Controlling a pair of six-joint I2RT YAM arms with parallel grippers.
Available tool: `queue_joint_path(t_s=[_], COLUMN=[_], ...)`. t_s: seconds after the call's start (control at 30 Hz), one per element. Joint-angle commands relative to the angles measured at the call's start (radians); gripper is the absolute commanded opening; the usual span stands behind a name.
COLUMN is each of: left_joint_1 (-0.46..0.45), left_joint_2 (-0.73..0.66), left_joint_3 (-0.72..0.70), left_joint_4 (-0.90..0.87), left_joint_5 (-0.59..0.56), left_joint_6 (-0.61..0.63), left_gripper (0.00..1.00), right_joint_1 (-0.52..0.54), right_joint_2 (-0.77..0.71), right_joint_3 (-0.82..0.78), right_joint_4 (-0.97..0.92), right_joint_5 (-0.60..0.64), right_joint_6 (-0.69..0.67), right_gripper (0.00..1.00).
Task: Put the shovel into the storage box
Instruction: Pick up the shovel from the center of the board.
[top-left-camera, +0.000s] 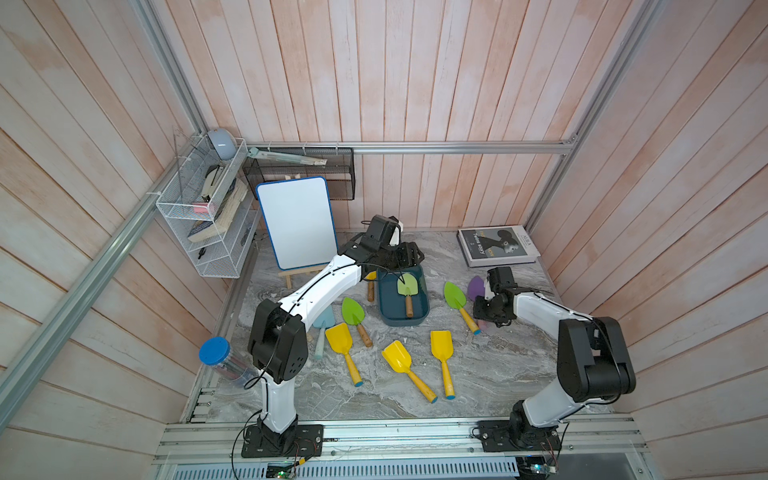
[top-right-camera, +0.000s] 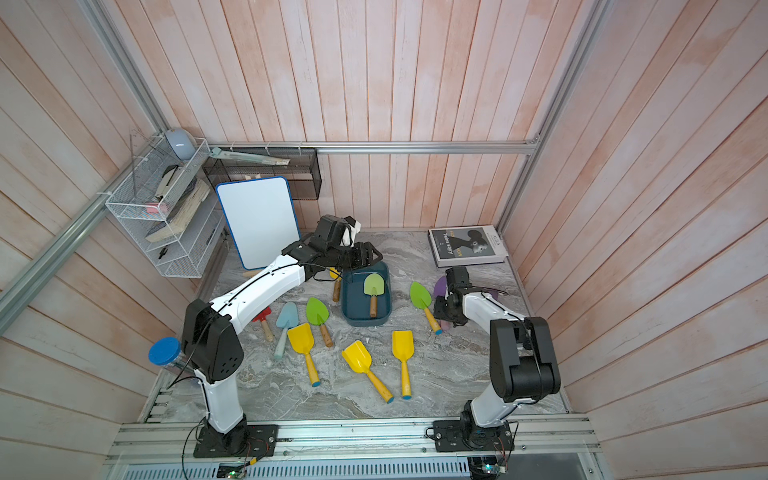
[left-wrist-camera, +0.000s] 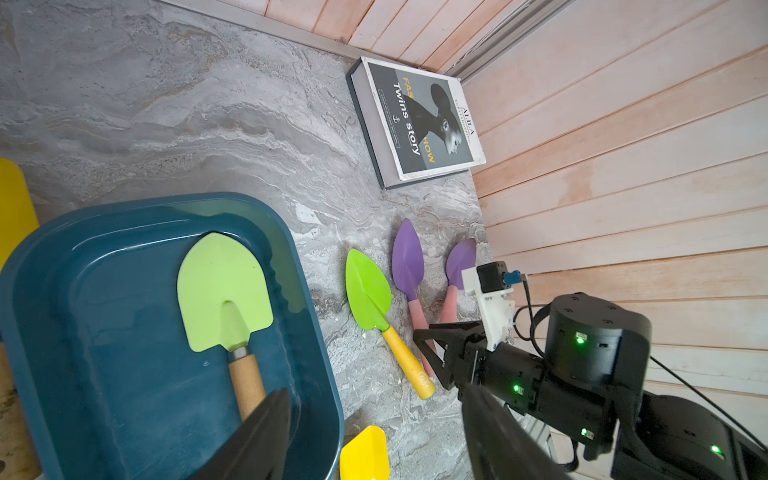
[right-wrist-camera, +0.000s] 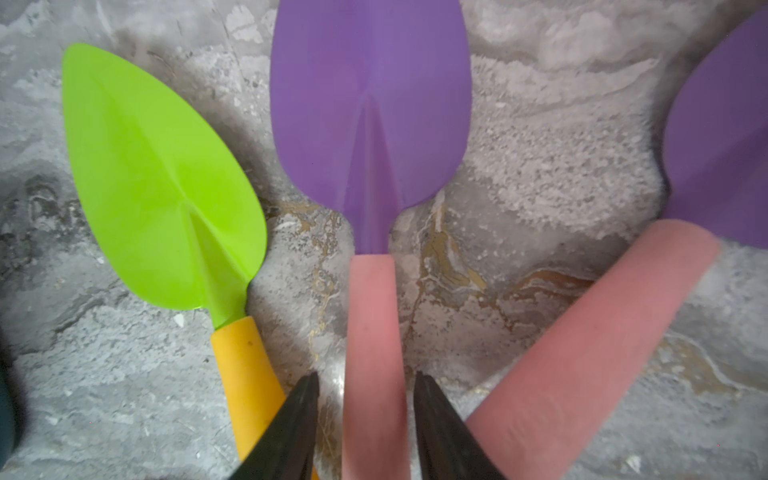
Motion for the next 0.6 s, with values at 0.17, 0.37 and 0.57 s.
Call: queue_joint_path(t_s=[0.17, 0.37, 0.57], left_joint_1=[0.002, 0.001, 0.001], left_joint_2=[0.023, 0.021, 0.016], left_joint_3=[-0.006, -0.01, -0.015], left_joint_4=[0.027, 0.032, 0.035], left_joint_5=[0.023, 0.03, 0.032], left_joint_6=[0.006, 0.003, 0.002], left_gripper=[0.71, 0.71, 0.71], right_joint_1=[0.005, 0.01, 0.017], right_joint_2=[0.011, 0.019, 0.033], right_joint_3=[-0.013, -0.023, -0.027], right_joint_4=[-0.007, -0.003, 0.001], right_joint_5=[0.02, 0.014, 0.014], right_joint_6=[-0.004, -0.004, 0.0], right_gripper=[0.37, 0.36, 0.33])
